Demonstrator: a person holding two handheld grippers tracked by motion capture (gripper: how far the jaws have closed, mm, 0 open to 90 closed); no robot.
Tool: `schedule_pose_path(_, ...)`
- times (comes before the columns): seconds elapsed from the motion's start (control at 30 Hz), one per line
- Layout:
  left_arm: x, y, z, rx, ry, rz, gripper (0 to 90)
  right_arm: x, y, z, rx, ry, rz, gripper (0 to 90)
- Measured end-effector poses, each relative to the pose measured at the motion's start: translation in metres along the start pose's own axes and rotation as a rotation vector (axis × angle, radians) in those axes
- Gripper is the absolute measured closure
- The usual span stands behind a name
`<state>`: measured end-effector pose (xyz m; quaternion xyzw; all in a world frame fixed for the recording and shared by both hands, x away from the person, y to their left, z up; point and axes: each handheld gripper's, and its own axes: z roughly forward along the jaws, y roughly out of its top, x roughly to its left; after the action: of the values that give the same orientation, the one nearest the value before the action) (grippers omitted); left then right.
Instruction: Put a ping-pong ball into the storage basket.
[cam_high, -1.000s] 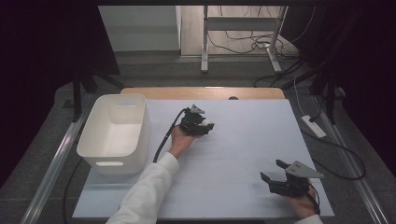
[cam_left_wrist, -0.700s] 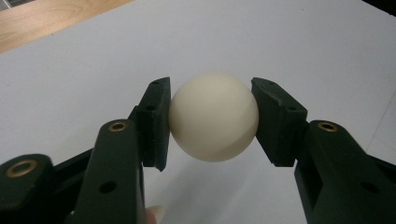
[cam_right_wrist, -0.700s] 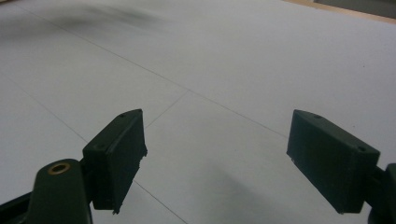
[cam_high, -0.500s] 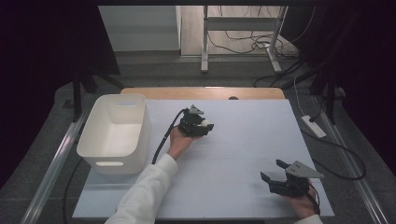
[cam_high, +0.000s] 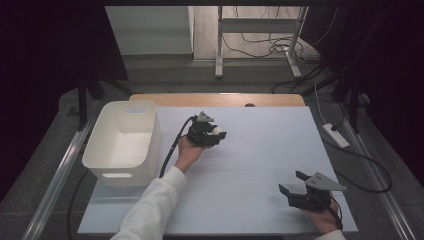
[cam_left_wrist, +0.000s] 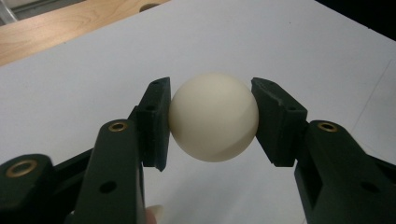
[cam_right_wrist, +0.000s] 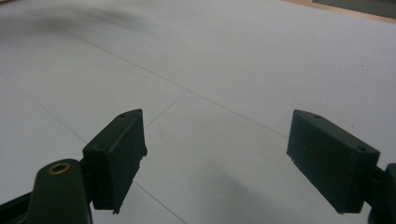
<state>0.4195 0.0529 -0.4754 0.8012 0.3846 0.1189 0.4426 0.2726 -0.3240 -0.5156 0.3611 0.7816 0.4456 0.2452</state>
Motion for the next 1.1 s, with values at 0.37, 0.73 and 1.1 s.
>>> schedule_pose_path(0.37, -0.009, 0.002, -0.013, -0.022, -0.015, 0.027, 50.3, 0.0, 0.0, 0.0, 0.001, -0.001, -0.001, 19.2)
schedule_pose_path(0.73, -0.011, -0.001, -0.027, -0.039, -0.008, 0.045, 50.3, 0.0, 0.0, 0.0, -0.001, 0.003, -0.003, 19.3)
schedule_pose_path(1.1, -0.012, -0.005, -0.043, -0.062, -0.019, 0.047, 50.2, 0.001, 0.0, 0.0, 0.003, 0.0, -0.01, 19.4)
